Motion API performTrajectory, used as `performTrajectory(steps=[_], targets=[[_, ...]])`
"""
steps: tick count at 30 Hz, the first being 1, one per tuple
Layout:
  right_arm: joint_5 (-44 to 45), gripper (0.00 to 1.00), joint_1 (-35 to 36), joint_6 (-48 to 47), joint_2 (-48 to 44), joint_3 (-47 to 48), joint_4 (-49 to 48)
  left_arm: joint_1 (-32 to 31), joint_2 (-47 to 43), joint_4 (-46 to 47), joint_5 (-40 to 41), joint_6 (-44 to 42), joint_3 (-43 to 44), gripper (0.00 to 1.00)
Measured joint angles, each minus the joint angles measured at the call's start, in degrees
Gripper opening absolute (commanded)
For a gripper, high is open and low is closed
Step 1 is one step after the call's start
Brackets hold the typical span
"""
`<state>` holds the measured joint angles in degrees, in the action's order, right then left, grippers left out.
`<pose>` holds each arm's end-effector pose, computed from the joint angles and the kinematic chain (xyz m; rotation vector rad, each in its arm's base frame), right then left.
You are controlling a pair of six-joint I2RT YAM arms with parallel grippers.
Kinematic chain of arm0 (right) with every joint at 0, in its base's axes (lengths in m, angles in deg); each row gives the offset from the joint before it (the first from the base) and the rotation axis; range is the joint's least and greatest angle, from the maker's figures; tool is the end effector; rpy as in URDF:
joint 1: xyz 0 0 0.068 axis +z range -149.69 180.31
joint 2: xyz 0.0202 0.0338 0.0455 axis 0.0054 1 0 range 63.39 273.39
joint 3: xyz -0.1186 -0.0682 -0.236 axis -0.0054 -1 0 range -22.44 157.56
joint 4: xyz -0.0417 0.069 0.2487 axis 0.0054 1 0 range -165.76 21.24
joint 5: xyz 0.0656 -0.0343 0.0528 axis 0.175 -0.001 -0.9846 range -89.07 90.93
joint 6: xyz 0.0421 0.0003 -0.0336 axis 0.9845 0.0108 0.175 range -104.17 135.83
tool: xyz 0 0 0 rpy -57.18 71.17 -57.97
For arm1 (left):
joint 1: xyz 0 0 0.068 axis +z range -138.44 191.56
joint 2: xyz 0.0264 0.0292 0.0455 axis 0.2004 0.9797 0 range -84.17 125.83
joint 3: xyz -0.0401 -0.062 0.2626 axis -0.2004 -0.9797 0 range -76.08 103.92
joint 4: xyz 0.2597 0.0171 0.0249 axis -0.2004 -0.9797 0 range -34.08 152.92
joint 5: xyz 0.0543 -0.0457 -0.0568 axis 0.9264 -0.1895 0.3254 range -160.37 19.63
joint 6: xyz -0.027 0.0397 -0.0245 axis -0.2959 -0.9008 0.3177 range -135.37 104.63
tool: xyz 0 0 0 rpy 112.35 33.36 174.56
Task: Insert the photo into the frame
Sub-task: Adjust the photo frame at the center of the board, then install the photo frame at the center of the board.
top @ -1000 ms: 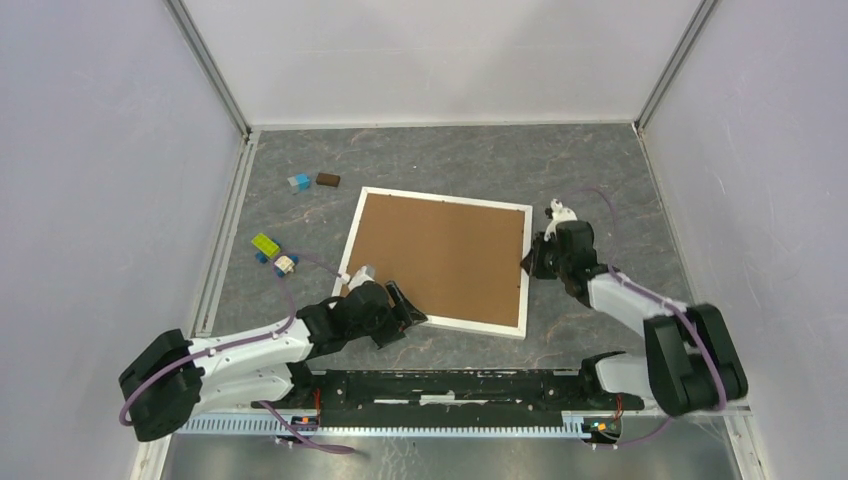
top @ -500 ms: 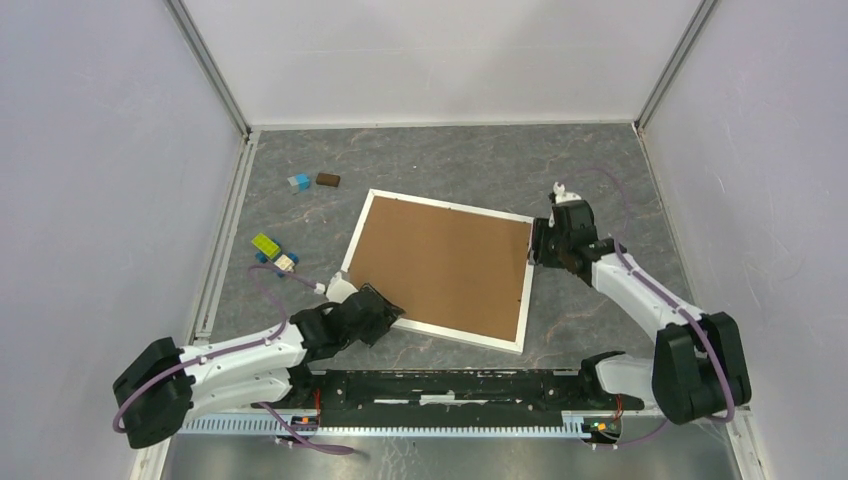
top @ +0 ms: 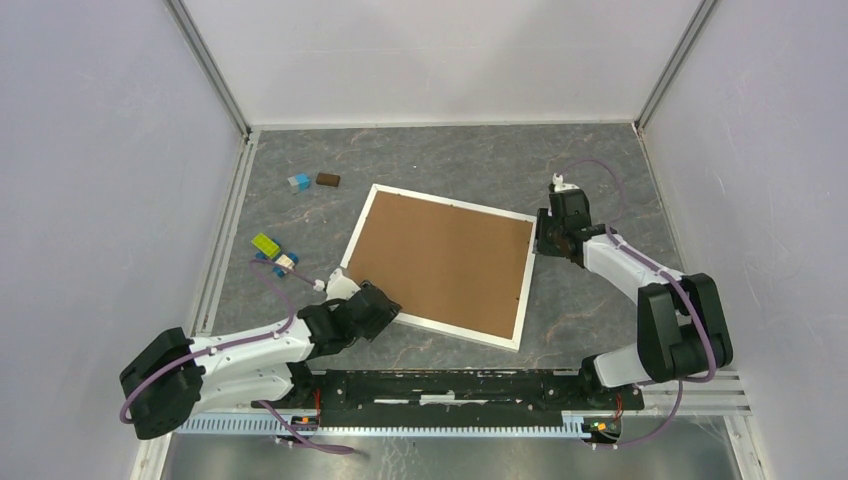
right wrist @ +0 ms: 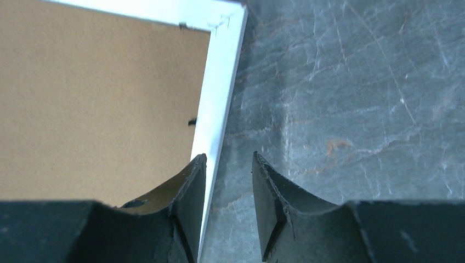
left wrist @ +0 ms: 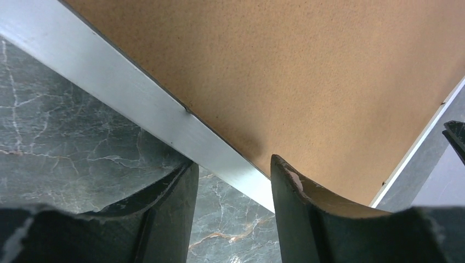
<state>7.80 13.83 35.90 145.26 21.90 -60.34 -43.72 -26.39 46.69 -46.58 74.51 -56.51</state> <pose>0.2727 0.0610 0.1860 0.1922 2.4806 0.0979 0.1091 -0.1322 0.1457 -0.9057 2.3391 -0.6079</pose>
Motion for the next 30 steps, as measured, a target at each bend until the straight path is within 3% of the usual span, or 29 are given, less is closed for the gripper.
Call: performTrajectory(steps=[14,30], targets=[[-12.31,0.38,-5.29,0.26,3.50,-1.05,-10.54,-0.07,-1.60,-0.37,3.39,0.00,-1.27,0.56],[-14.40,0.34,-5.79,0.61,5.70,-2.71,-12.72,-0.09,-1.42,-0.46,3.63,0.00,-1.20,0.56]])
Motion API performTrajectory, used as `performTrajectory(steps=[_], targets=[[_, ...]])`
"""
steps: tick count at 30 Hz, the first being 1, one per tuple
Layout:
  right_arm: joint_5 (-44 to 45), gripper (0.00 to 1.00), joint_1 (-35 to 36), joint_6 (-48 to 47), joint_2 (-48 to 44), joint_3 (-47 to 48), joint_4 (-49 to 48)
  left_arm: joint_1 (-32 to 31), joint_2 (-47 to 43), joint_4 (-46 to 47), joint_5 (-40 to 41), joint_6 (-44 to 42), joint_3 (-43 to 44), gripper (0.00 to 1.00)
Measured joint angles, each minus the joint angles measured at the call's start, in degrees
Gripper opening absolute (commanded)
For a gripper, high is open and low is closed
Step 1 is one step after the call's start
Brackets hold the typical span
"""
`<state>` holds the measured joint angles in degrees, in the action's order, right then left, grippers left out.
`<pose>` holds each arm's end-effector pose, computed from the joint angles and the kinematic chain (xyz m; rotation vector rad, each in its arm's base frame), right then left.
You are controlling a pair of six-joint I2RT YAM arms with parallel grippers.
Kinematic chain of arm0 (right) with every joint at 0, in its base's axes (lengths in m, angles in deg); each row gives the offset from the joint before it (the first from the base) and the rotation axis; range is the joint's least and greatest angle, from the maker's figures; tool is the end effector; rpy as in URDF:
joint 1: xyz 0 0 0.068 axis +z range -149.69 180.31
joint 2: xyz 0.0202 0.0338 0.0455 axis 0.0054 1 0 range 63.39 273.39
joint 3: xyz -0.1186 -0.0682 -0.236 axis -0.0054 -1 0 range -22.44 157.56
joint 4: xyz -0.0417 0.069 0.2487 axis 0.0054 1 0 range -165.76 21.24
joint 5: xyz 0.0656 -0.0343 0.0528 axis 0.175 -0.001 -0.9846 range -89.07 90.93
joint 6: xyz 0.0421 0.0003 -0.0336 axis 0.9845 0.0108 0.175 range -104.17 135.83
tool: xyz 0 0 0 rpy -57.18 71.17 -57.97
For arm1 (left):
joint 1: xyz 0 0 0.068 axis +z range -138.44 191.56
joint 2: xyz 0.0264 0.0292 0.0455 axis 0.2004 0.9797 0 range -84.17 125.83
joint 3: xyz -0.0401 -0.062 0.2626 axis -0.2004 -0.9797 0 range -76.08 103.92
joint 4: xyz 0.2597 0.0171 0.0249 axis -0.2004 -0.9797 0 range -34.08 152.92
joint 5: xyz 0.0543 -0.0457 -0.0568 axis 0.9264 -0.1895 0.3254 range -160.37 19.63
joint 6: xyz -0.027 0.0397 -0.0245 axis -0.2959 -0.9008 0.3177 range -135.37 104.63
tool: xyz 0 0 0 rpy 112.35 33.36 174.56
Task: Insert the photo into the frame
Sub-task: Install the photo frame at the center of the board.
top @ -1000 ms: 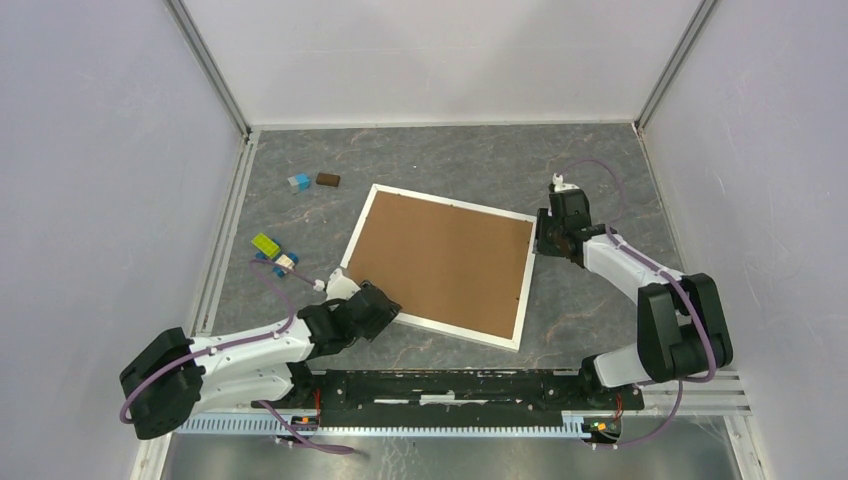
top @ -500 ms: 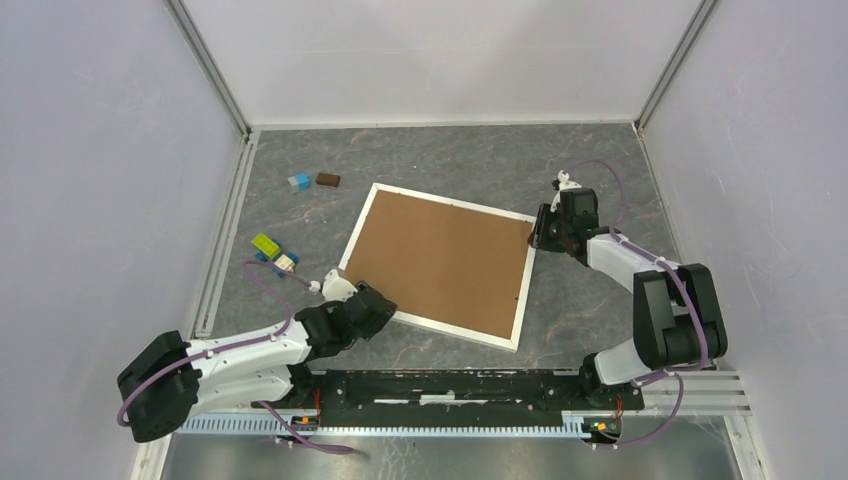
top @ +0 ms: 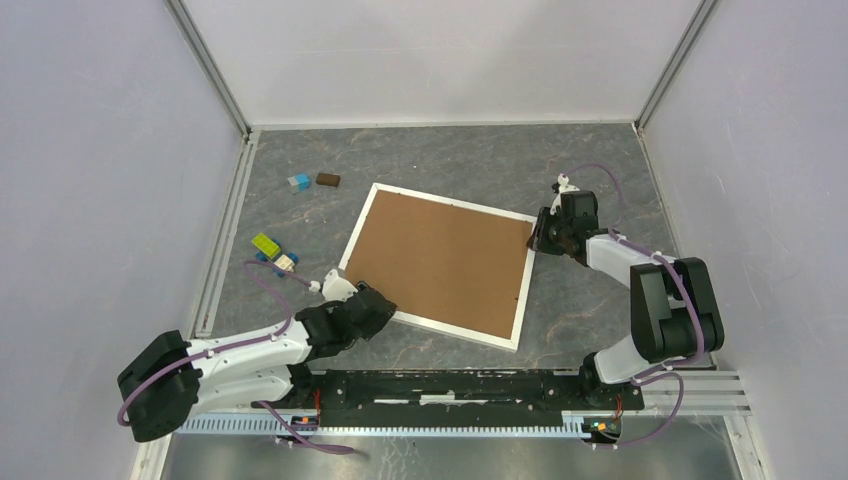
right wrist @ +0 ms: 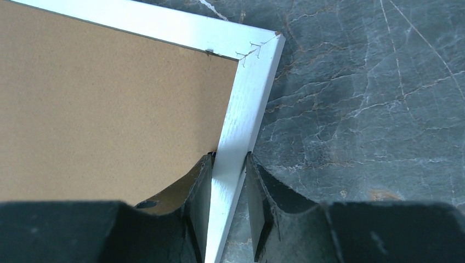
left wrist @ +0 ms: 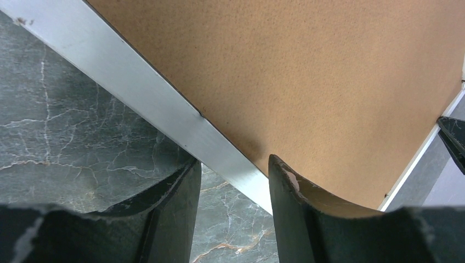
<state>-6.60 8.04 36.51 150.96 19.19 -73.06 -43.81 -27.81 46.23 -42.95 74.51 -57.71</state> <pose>0.2913 0.0441 0.1609 0.2155 2.4370 0.3825 0.1071 -0.1263 0.1435 -0.9097 2.2862 -0.5666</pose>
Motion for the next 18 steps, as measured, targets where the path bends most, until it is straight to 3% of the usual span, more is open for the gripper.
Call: performTrajectory(steps=[18], targets=[[-4.52,0.35,-2.27,0.96,1.03,0.02,-0.76,0.00,0.24,-0.22,0.02,0.00,0.13,0.54]])
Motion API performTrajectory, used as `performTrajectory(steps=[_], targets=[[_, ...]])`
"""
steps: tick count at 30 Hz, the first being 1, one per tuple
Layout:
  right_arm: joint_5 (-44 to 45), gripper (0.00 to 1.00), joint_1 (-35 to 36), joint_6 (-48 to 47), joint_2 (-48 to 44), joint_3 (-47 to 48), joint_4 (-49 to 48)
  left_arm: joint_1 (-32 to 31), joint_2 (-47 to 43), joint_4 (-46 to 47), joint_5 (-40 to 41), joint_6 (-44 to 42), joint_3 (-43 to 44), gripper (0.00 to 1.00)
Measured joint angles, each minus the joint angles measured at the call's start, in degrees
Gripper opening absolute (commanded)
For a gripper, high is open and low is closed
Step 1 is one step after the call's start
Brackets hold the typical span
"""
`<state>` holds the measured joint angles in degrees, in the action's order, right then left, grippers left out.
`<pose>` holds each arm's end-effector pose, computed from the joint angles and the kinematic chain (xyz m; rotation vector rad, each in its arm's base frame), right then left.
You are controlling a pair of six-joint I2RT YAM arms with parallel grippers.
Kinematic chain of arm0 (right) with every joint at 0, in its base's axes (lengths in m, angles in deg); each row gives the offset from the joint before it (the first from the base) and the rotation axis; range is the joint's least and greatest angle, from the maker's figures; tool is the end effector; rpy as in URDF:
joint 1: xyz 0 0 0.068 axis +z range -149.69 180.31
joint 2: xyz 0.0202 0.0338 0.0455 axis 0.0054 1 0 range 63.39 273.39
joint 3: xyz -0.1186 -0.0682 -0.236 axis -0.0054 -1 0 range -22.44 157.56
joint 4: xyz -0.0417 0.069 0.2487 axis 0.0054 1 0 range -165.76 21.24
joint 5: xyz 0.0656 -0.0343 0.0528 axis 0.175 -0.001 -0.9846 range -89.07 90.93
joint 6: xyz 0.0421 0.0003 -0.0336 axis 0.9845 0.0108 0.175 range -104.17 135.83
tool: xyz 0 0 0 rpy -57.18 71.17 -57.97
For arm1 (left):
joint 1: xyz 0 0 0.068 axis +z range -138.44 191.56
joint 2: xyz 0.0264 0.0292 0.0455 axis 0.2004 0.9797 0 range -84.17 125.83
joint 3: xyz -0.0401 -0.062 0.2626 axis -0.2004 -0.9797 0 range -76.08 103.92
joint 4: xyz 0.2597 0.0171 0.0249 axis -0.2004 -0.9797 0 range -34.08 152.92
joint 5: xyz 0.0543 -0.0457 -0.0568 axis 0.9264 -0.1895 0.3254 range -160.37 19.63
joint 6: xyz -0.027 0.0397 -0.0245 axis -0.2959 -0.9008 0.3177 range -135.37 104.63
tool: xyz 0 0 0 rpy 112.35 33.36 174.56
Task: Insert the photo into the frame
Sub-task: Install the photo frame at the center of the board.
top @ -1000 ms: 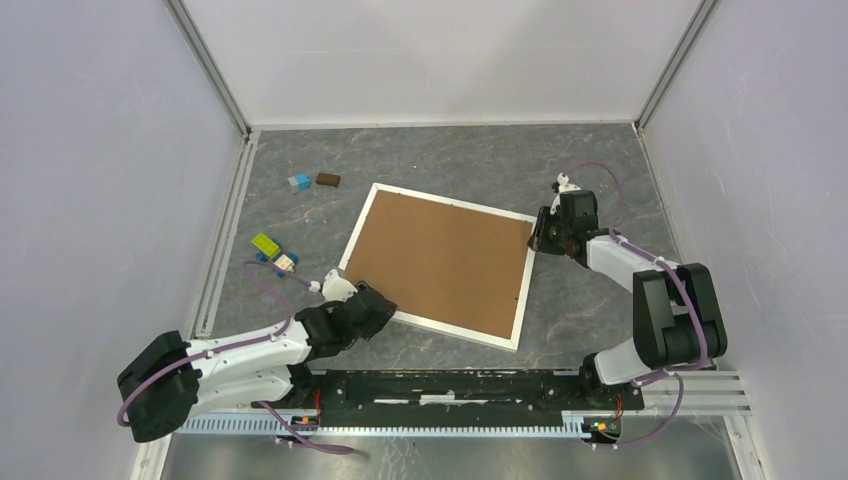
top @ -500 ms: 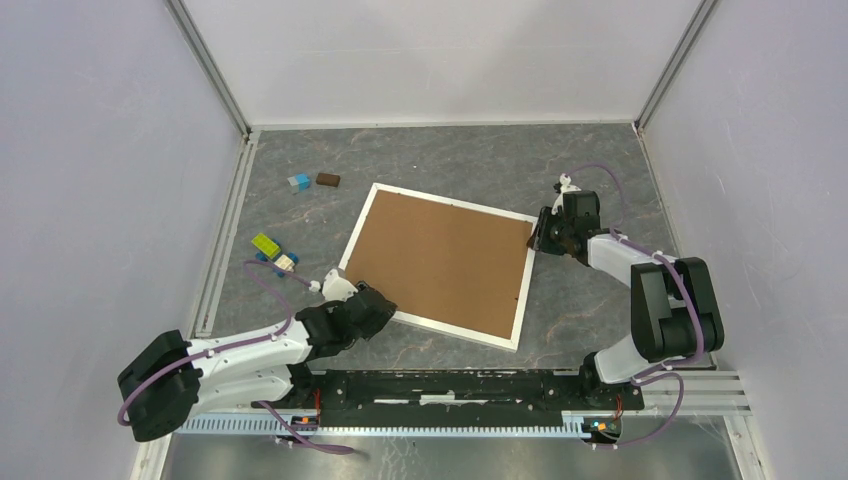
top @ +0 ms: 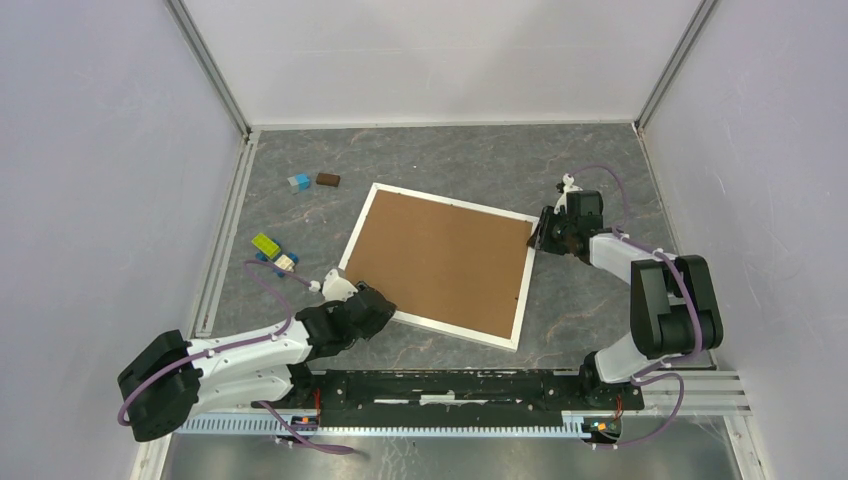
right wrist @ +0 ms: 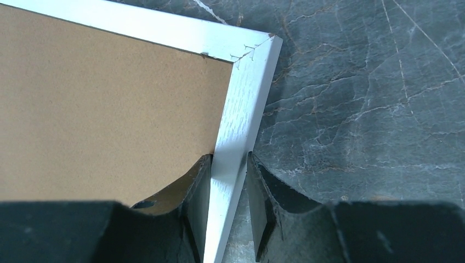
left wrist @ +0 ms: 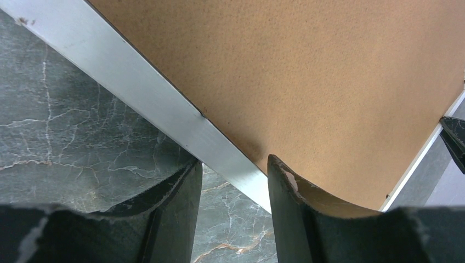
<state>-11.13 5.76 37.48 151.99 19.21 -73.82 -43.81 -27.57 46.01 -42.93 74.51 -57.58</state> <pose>0.2942 0.0354 0.1574 0.2494 2.4408 0.4671 0.1072 -0.1264 0.1434 -0.9090 2.2892 -0.5597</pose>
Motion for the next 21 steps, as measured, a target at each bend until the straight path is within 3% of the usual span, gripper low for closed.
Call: performTrajectory(steps=[10,16,21], targets=[[-2.03,0.38,-1.22,1.14,2.47,2.27,0.68,0.02,0.83,-0.09,0.55,-0.02,0.39,0.54],[-2.45,0.38,-1.44,1.05,7.30,8.76,5.73,0.02,2.40,-0.74,1.09,-0.07,1.51,0.53],[-3.17,0.38,-1.29,-0.70,14.80,19.56,14.10,0.07,2.60,-0.70,1.53,-0.52,1.64,0.53]])
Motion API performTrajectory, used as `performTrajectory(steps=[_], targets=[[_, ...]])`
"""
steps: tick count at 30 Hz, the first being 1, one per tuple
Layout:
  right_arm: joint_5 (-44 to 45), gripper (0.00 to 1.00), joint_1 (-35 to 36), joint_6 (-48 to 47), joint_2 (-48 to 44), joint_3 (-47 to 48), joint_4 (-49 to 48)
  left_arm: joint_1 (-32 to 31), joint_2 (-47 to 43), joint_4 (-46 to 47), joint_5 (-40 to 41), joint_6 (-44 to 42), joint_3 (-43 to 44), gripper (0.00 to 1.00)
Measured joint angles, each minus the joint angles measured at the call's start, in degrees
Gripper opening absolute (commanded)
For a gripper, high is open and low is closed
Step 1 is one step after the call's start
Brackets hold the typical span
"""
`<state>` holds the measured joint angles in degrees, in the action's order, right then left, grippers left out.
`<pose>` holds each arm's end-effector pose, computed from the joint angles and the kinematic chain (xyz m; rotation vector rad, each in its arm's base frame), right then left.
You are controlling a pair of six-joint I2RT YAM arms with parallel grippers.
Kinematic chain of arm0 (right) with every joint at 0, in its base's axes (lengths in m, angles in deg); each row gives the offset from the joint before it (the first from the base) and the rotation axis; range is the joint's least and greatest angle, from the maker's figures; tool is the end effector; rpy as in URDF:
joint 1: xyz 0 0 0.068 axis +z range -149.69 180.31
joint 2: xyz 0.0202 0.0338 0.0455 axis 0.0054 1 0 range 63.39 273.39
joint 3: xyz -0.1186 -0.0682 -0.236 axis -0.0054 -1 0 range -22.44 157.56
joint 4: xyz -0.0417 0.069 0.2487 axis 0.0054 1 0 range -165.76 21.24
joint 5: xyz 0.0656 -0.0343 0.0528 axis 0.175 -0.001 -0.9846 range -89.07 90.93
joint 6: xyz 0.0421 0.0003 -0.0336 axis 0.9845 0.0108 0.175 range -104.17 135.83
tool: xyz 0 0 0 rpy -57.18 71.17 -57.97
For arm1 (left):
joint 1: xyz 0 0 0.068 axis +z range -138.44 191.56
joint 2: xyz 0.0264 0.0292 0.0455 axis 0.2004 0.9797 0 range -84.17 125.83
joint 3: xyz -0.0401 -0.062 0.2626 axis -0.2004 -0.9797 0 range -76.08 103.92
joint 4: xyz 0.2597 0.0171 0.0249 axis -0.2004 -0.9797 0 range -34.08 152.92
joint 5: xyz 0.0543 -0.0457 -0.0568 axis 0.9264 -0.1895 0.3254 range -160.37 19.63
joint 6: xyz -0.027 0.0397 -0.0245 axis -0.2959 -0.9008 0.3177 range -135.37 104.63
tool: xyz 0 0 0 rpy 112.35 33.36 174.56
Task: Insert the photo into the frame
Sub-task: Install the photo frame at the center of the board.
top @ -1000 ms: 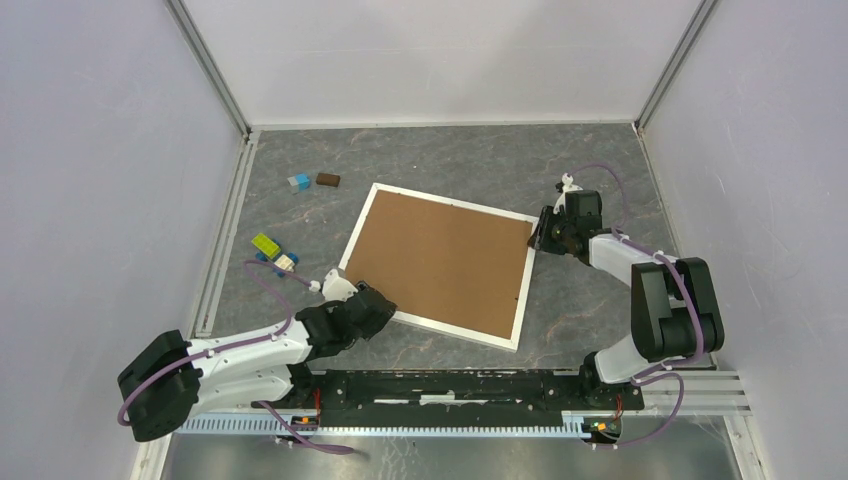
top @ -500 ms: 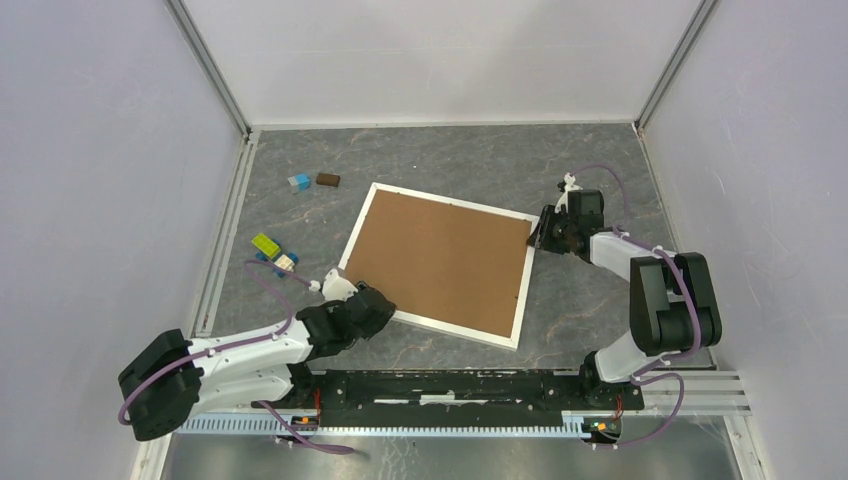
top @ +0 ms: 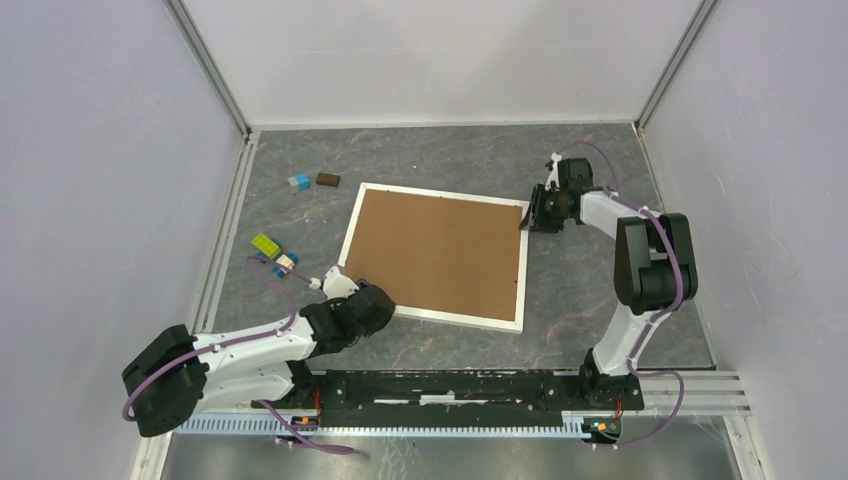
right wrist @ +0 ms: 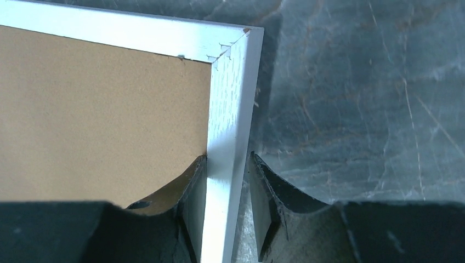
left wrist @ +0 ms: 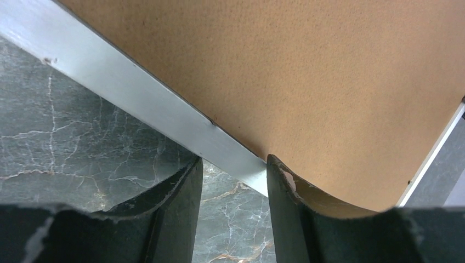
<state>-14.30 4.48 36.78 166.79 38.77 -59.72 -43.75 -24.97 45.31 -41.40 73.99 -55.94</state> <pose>0.3585 0.0354 0.1581 0.2830 2.5995 0.5026 0.1112 -0.1305 0.1446 -0.8975 2.2843 -0.5061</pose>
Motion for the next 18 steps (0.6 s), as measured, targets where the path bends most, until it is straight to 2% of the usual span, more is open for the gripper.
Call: performTrajectory(steps=[3,7,10,13,18], targets=[[0.94,0.38,1.01,-1.84,3.41,5.51,4.55,0.07,0.02,-0.07,0.57,-0.07,0.00,0.53],[7.58,0.38,5.16,-5.42,8.37,15.58,13.00,0.11,0.04,-0.07,0.96,-0.13,0.00,0.53],[13.03,0.36,7.96,-7.63,8.33,16.50,13.53,0.11,-0.02,-0.07,1.03,-0.42,0.00,0.56],[16.04,0.34,9.31,-8.24,5.75,12.13,9.57,0.11,-0.59,-0.44,0.98,-1.46,0.00,0.63],[15.54,0.25,9.84,-6.56,-5.31,-4.35,-2.49,0.11,-3.41,-2.14,0.85,-2.99,-0.48,0.71]])
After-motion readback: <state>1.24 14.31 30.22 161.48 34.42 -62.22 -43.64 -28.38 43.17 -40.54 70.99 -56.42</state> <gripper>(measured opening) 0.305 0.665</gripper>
